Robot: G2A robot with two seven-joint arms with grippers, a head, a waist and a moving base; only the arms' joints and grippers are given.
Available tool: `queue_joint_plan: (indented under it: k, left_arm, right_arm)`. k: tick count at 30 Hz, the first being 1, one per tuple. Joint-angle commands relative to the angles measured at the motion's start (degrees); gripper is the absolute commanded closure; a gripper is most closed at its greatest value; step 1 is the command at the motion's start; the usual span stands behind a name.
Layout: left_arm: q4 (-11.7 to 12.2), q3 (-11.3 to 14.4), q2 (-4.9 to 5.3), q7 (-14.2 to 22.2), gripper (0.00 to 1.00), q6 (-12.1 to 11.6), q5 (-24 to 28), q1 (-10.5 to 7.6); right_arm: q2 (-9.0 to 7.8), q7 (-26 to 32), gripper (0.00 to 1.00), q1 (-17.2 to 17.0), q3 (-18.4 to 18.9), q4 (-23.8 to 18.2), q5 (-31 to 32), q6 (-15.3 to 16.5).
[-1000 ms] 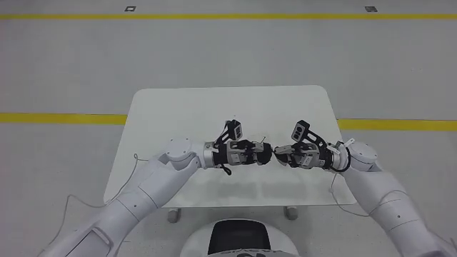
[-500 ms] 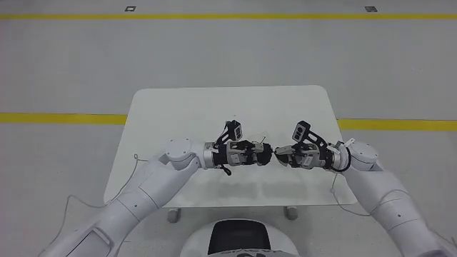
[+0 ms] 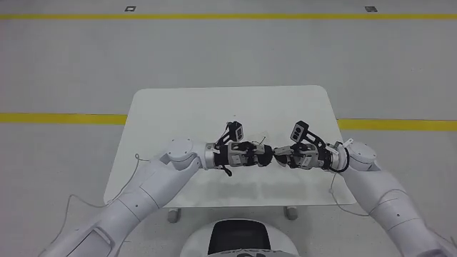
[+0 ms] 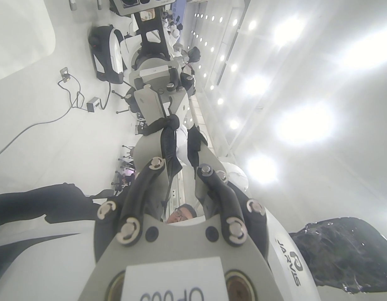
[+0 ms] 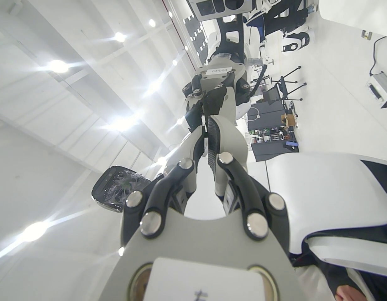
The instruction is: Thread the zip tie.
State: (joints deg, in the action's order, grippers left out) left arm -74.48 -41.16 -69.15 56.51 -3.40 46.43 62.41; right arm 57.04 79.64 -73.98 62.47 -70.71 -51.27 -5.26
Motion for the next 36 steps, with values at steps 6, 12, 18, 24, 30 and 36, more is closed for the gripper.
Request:
queue_joint_plan:
  k: [6,12,18,24,30,36]
  left_arm:
    - [-0.09,0.05,-0.02,0.15,0.91,0.28,-0.37,0.11]
    - [-0.18,0.06,-0.05,0.24,0.90,0.61,-0.56,0.10]
    - [-0.12,0.15,-0.10,0.37,0.91,0.89,-0.67,0.07]
    - [0.07,0.32,-0.19,0.56,1.00,1.17,-0.88,-0.09]
    - [0.24,0.54,-0.28,1.01,1.00,1.27,-0.98,-0.20]
    - [0.26,0.13,-0.22,1.28,1.00,0.72,-0.92,-0.21]
  right_arm:
    - [-0.08,0.00,1.00,0.03,-0.35,-0.16,-0.11,0.18]
    - [-0.17,0.00,1.00,0.05,-0.61,-0.32,-0.02,0.24]
    - [-0.25,0.00,1.00,0.13,-0.75,-0.29,0.10,0.12]
    - [-0.28,0.00,1.00,0.23,-0.92,-0.20,0.05,0.05]
    - [-0.26,0.00,1.00,0.31,-0.96,-0.04,-0.13,0.13]
    - [-0.32,0.00,0.00,0.20,-0.31,0.39,-0.69,-0.25]
